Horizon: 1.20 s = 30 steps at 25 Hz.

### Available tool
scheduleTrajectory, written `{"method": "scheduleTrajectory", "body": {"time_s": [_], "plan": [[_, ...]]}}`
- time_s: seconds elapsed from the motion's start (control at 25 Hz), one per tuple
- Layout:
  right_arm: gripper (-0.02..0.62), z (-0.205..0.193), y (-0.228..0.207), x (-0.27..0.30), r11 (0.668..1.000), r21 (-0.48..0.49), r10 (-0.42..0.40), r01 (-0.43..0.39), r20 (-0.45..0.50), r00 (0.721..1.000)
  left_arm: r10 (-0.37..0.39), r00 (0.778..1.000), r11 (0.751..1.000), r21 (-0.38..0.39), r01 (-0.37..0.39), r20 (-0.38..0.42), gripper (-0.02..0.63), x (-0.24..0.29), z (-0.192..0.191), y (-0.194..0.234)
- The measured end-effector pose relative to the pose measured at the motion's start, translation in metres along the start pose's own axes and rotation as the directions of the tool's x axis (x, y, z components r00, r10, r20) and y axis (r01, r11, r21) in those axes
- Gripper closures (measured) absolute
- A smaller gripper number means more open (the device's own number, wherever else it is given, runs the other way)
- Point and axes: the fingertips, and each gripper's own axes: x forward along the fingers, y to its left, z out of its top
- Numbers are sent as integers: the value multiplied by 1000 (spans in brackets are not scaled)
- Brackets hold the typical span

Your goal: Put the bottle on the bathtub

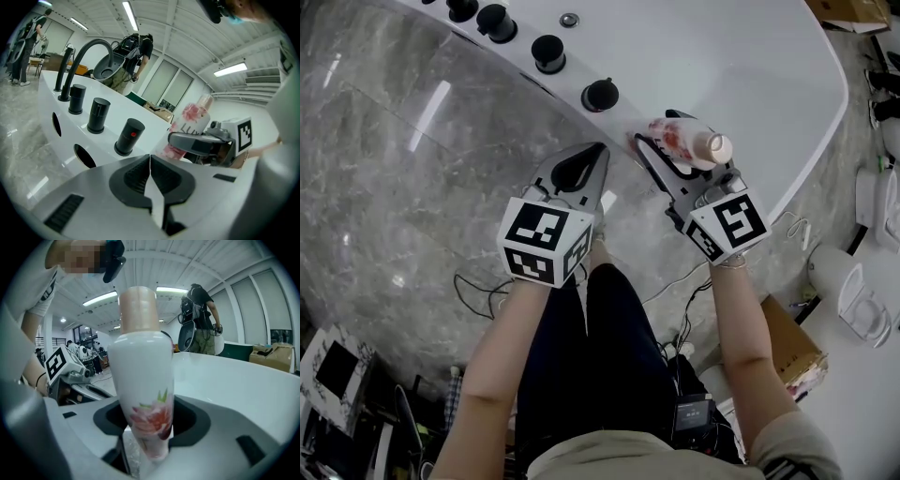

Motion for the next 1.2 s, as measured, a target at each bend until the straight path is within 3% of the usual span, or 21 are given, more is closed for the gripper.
{"method": "scheduleTrajectory", "body": {"time_s": [0.24,0.52,0.92,1.2], "plan": [[365,-1,-2,-5,996,-85,-21,23,18,1000,-11,1000,1000,6,11,-9,597,4,-1,-7],[360,-2,3,-5,993,-117,16,-13,21,1000,-20,999,1000,4,20,-29,597,5,-8,-17],[354,-2,3,-7,999,-44,-19,16,-64,998,-55,997,998,24,56,-60,597,2,-1,-24],[317,5,1,-26,997,28,-72,73,-54,996,-61,994,998,15,63,-95,597,-11,-5,-35]]}}
